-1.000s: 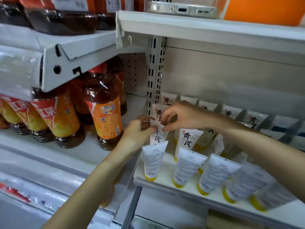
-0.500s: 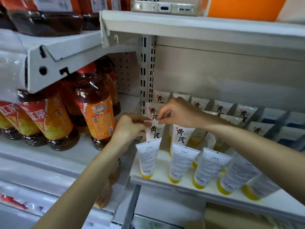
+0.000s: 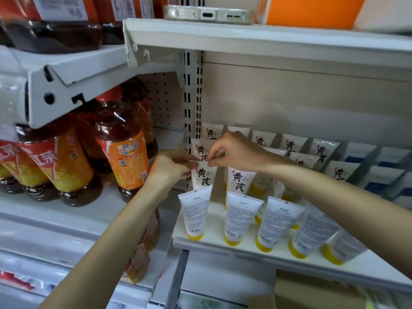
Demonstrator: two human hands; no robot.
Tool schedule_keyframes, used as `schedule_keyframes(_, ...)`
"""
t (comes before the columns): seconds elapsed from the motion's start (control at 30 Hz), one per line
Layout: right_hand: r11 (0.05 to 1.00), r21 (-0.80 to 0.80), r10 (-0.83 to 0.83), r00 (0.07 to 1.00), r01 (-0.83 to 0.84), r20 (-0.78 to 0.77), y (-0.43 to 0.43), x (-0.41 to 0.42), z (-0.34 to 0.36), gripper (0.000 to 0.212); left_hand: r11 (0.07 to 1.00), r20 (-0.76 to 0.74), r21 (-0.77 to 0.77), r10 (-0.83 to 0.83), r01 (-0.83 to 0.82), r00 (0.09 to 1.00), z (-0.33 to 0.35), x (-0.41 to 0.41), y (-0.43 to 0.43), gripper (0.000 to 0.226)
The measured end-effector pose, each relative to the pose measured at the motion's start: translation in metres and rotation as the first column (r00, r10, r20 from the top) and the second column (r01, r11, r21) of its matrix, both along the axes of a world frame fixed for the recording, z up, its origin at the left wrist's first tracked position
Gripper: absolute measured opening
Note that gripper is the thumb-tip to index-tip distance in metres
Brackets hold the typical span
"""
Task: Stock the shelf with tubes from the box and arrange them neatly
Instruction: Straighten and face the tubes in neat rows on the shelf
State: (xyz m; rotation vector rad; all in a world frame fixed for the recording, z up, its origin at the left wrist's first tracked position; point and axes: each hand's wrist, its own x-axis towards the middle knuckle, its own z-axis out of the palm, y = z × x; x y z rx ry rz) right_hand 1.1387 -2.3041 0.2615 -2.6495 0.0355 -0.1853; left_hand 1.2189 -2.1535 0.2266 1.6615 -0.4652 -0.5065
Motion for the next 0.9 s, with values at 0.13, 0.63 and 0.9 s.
schedule_keyframes(0.13, 1.0, 0.013, -0.002, 1.0, 0.003, -0.018, -0.005, -0.006, 0.001, 0.017, 0.999, 0.064, 0.036, -0.028, 0.026, 0.998, 0.001, 0.004, -0.001, 0.016)
schedule_keyframes(0.63, 0.927, -0.11, -0.368, 0.925, 0.357, -0.094, -0.054, -0.101, 0.034, 0.028, 0.796, 0.537, 0.539, -0.578, 0.277, 0.615, 0.051, -0.018, -0.053, 0.03)
schedule_keyframes(0.9, 0.893, -0.098, -0.45, 0.86, 0.44, -0.241, -0.05, -0.104, 0.028, 0.037, 0.579, 0.447, 0.726, -0.808, 0.371, 0.385, 0.037, -0.019, -0.083, 0.017)
